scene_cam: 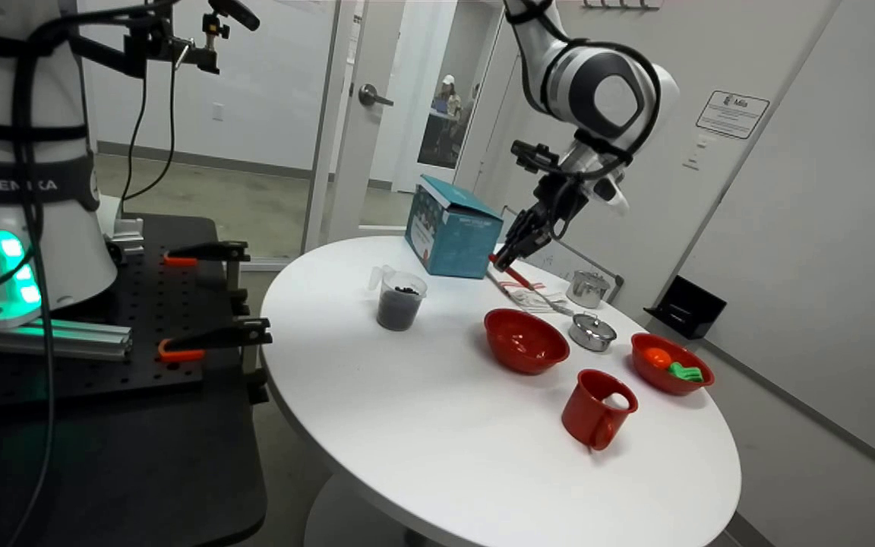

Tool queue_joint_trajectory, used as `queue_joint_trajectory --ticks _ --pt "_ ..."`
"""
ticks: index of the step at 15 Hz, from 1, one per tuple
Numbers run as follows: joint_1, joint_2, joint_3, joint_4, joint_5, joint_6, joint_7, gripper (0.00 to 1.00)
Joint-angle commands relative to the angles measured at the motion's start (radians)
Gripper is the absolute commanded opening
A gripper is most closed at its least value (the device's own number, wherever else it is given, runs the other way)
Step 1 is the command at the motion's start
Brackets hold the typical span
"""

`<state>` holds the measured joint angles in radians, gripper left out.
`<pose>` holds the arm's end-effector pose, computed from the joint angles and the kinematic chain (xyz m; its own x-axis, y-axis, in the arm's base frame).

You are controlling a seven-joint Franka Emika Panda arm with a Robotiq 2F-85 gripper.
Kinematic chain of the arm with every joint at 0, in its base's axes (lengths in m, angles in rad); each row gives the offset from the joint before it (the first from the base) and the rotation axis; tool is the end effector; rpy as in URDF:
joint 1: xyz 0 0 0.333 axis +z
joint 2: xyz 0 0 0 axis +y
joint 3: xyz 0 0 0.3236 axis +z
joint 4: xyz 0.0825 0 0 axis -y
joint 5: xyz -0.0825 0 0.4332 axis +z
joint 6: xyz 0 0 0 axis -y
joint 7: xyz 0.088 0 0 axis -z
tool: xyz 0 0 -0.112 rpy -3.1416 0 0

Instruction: Remove the fork from the red bowl and put it on the table

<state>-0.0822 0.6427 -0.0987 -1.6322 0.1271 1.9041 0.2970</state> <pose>0.6771 -0.1088 0.1905 0.7988 -0.4861 -0.3545 -0.4962 -0.8655 0.0687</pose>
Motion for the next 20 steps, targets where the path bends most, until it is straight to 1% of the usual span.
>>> queue_joint_trajectory --ticks 1,5,7,8,10,12,16,19,20 --pt "0.063 -0.152 -0.048 -0.166 -0.056 0.075 0.143 0.07" --pt "0.146 -0.220 -0.090 -0.261 -0.182 0.110 0.401 0.07" --pt "0.164 -0.246 -0.082 -0.310 -0.203 0.109 0.506 0.07" --pt "0.165 -0.257 -0.072 -0.332 -0.193 0.115 0.544 0.07" --pt "0.167 -0.270 -0.055 -0.365 -0.194 0.138 0.558 0.07" --pt "0.171 -0.281 -0.047 -0.392 -0.222 0.175 0.540 0.07" --pt "0.174 -0.294 -0.035 -0.430 -0.347 0.264 0.439 0.07" --pt "0.171 -0.299 -0.028 -0.446 -0.422 0.309 0.352 0.07" --pt "0.235 -0.285 0.010 -0.376 -0.428 0.255 0.402 0.07"
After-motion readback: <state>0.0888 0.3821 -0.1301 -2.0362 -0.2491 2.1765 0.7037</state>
